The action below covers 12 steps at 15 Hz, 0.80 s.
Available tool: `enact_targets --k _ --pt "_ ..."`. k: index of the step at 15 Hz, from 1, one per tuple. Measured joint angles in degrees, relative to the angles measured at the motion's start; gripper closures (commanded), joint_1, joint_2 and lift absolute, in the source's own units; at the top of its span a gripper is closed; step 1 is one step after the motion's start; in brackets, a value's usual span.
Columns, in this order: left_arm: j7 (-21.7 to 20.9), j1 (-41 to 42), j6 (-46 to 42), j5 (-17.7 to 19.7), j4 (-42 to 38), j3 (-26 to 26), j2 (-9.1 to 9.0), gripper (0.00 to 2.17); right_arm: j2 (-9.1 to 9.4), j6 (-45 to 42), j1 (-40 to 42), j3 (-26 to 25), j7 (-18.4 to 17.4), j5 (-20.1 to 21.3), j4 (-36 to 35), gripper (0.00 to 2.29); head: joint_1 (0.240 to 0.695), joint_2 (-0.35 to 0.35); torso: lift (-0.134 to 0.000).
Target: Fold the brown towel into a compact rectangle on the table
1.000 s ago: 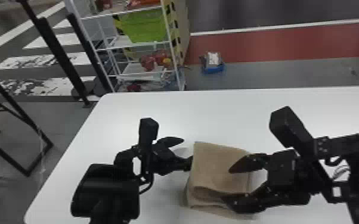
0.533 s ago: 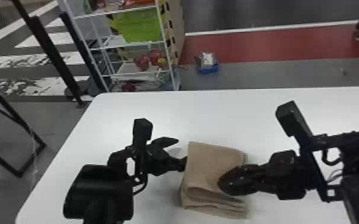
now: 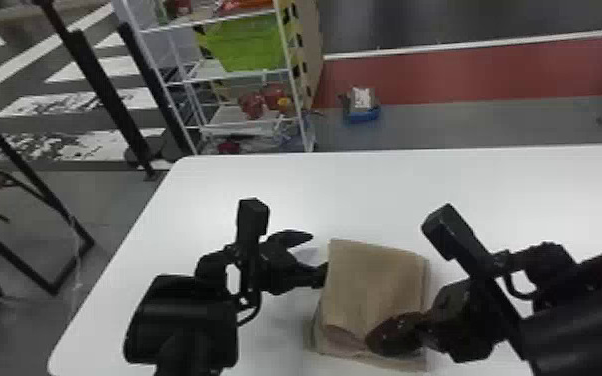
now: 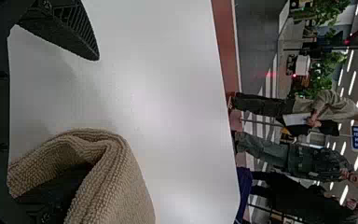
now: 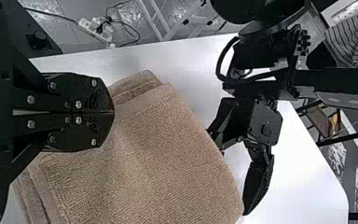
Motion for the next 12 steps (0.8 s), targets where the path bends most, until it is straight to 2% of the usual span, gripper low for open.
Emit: enact_targets --k 2,4,8,10,11,12 --pt "-0.12 -0.1 0.0 -0.48 0.0 -0.19 0.0 0.08 -0.1 0.04 -0.03 0.17 0.0 0.43 0.68 2.25 0.695 0.275 -0.134" --pt "-1.35 -0.22 -0.06 -3.91 -0.48 -0.52 0.0 0.07 -0.25 -0.18 -0.02 0.13 0.0 0.55 1.1 2.25 0.695 0.274 -0.134" --pt "-9.06 -1.86 -2.78 -19.05 -3.28 -0.91 0.0 0.07 -0.54 -0.45 -0.03 -0.28 0.0 0.49 1.28 2.25 0.695 0.285 -0.134" --pt "-8.46 -2.19 -5.85 -27.53 -5.91 -1.08 0.0 0.06 -0.61 -0.57 0.0 -0.54 0.0 0.41 1.28 2.25 0.695 0.301 -0.134" --pt "-6.81 -2.07 -6.64 -30.24 -7.58 -0.81 0.0 0.06 -0.64 -0.62 0.05 -0.63 0.0 0.39 1.26 2.25 0.695 0.312 -0.134" --pt "-5.21 -1.64 -6.75 -31.05 -9.1 -0.25 0.0 0.06 -0.7 -0.66 0.1 -0.7 0.0 0.37 1.22 2.25 0.695 0.323 -0.134"
